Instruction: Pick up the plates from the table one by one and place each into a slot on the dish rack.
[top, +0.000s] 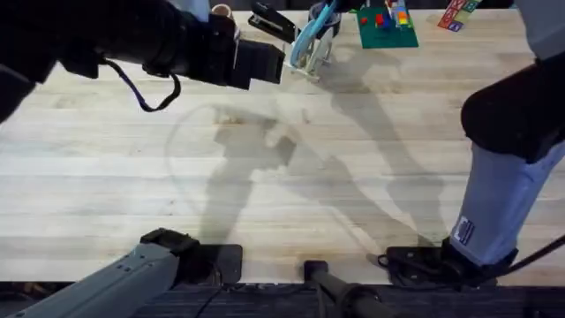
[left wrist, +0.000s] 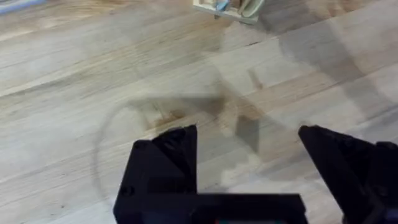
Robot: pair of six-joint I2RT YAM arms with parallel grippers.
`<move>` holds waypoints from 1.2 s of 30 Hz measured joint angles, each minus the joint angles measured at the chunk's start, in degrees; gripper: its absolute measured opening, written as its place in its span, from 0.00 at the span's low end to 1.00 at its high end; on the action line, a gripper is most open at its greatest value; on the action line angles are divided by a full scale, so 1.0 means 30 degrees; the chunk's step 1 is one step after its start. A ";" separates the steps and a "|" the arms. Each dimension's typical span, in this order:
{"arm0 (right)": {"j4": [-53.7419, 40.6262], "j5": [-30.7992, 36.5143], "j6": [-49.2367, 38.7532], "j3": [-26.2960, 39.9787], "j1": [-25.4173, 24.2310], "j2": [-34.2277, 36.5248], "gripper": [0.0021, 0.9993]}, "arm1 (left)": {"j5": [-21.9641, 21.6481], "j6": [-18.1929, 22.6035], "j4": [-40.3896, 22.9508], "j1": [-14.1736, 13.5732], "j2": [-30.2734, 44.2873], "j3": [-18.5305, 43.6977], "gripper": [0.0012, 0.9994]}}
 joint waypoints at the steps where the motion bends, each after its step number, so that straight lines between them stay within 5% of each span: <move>1: 0.0055 0.0003 0.0001 0.0001 0.0000 0.0007 0.03 | 0.0000 0.0000 0.0000 0.0000 0.0000 0.0000 0.99; 36: 0.0654 0.0372 0.0001 0.0001 0.0000 0.2349 0.03 | 0.0000 -0.0005 -0.0007 0.0000 0.0000 0.0000 1.00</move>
